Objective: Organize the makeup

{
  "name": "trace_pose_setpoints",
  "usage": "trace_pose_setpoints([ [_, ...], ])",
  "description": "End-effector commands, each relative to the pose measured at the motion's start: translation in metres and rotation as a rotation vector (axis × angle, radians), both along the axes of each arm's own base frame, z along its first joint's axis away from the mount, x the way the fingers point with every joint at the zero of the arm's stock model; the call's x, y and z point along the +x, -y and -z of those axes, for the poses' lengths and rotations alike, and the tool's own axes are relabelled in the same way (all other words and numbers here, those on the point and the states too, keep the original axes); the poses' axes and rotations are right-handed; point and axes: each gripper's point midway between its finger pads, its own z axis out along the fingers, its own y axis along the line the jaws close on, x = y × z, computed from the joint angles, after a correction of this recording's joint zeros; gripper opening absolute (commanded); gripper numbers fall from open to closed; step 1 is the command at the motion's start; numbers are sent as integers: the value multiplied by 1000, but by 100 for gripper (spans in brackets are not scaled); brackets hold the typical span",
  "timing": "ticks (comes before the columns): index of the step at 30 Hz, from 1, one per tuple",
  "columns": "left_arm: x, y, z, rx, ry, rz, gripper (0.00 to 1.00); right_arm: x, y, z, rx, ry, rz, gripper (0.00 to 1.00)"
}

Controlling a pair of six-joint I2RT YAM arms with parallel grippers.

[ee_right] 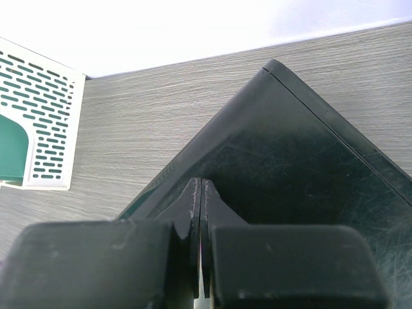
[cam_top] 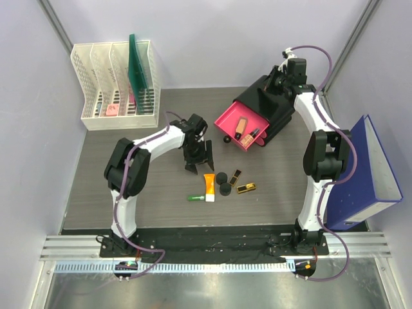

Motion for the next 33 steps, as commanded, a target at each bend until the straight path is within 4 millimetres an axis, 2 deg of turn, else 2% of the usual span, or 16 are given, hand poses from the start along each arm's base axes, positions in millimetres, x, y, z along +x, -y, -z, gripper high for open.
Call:
trace_pose_setpoints([
  [1, -2, 27, 3, -163, -84, 4, 68, -74, 14, 141, -80, -503, 13, 1],
  [5, -8, 33, 18, -184, -149, 10, 63, -75, 13, 143, -79, -506, 12, 1],
  [14, -18, 32, 20, -188, -208, 31, 53, -75, 14, 146, -84, -510, 15, 1],
  [17, -21, 30, 20, -176, -213, 43, 43, -76, 15, 147, -85, -513, 14, 1],
  [20, -22, 29, 21, -171, -222, 54, 17, -75, 15, 148, -88, -514, 14, 1],
  [21, -23, 28, 22, -166, -229, 56, 1, -76, 15, 148, -87, -516, 15, 1],
  [24, -22, 27, 21, -157, -219, 64, 0, -75, 15, 149, -89, -514, 15, 1],
  [28, -13, 21, 7, -144, -169, 74, 0, -74, 15, 149, -89, -514, 17, 1],
  [31, 2, 23, -18, -202, -107, 68, 0, -73, 16, 148, -88, -511, 19, 1],
  [33, 21, 21, -46, -272, -46, 48, 0, -74, 17, 148, -87, -513, 19, 1],
])
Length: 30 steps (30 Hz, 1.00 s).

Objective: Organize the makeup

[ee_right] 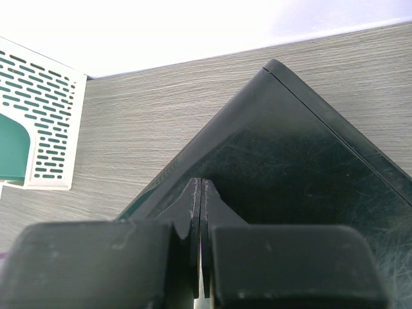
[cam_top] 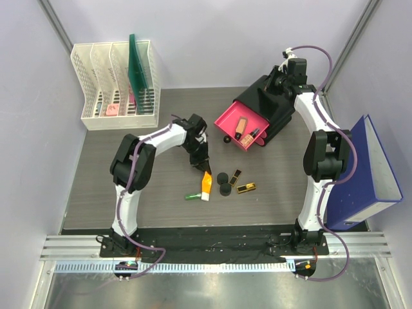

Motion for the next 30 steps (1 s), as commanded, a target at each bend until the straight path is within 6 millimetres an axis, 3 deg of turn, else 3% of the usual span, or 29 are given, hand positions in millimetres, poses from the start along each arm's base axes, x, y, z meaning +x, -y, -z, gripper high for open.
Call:
trace_pose_setpoints([
  [1, 43, 2, -79, -177, 160, -36, 0, -73, 17, 147, -96, -511, 20, 1],
  [6, 99, 6, -163, -370, 359, -65, 0, -73, 17, 148, -94, -513, 20, 1],
  [7, 107, 12, -187, -435, 386, -74, 0, -74, 16, 148, -94, -515, 18, 1],
  [9, 132, 17, -221, -543, 481, -100, 0, -74, 17, 149, -94, -518, 20, 1],
  [11, 142, 24, -247, -653, 466, -157, 0, -74, 18, 149, -96, -517, 21, 1],
  [12, 156, 28, -270, -739, 553, -154, 0, -74, 18, 149, -95, -518, 22, 1],
  [15, 164, 37, -291, -858, 534, -181, 0, -74, 18, 149, -95, -518, 22, 1],
  [19, 164, 38, -276, -830, 504, -160, 1, -74, 18, 149, -93, -518, 23, 1],
  [20, 160, 35, -264, -799, 520, -130, 18, -74, 19, 149, -93, -520, 24, 1],
  [22, 147, 25, -250, -718, 509, -131, 36, -74, 20, 149, -92, -518, 23, 1],
  [23, 139, 19, -228, -659, 534, -90, 46, -73, 21, 149, -92, -517, 27, 1],
  [26, 121, -3, -200, -509, 562, -73, 58, -73, 21, 149, -93, -516, 28, 1],
  [27, 113, -12, -178, -455, 571, -35, 59, -73, 20, 149, -91, -518, 26, 1],
  [29, 105, -22, -163, -392, 588, -21, 60, -73, 20, 149, -91, -518, 26, 1],
  [30, 98, -26, -146, -360, 581, 4, 60, -73, 21, 150, -91, -521, 27, 1],
])
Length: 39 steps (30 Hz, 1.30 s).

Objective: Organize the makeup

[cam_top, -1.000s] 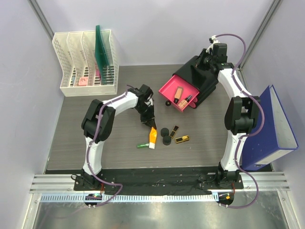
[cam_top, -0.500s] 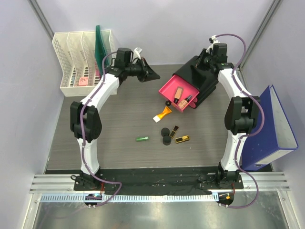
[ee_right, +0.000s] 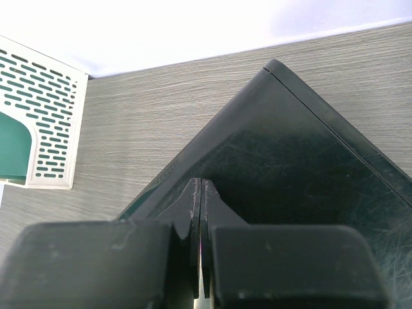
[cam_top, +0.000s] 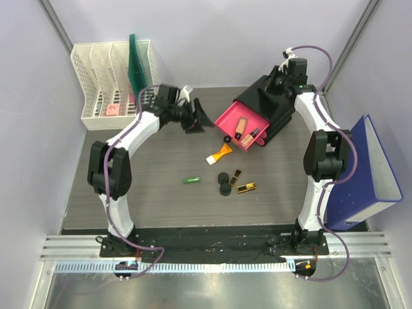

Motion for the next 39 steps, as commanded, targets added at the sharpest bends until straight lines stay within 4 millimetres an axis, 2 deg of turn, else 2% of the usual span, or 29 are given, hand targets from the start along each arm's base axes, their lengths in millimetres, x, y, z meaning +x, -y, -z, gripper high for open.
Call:
trace_pose_setpoints([
  [1, -28, -27, 27, 191, 121, 60, 61, -74, 17, 150, -94, -520, 24, 1],
  [5, -37, -24, 62, 294, 138, 102, 63, -74, 16, 154, -89, -527, 22, 1],
  [6, -40, -18, 76, 316, 124, 127, 64, -74, 16, 153, -87, -529, 22, 1],
  [13, -31, 5, 129, 366, 82, 167, 64, -75, 16, 155, -86, -532, 21, 1],
  [17, -27, 9, 147, 406, 88, 173, 63, -76, 16, 154, -85, -532, 20, 1],
  [22, -20, 10, 163, 449, 87, 148, 64, -75, 16, 154, -85, -531, 20, 1],
  [25, -20, 19, 171, 452, 86, 166, 63, -76, 16, 155, -85, -532, 20, 1],
  [30, -37, 33, 188, 483, 79, 240, 58, -76, 16, 156, -86, -534, 21, 1],
  [33, -49, 34, 193, 492, 69, 275, 50, -75, 16, 156, -86, -533, 23, 1],
  [36, -62, 31, 194, 506, 67, 298, 47, -74, 17, 156, -87, -532, 24, 1],
  [37, -65, 31, 189, 506, 80, 302, 45, -75, 17, 156, -86, -534, 25, 1],
  [39, -73, 26, 194, 529, 75, 305, 39, -74, 17, 157, -87, -534, 23, 1],
])
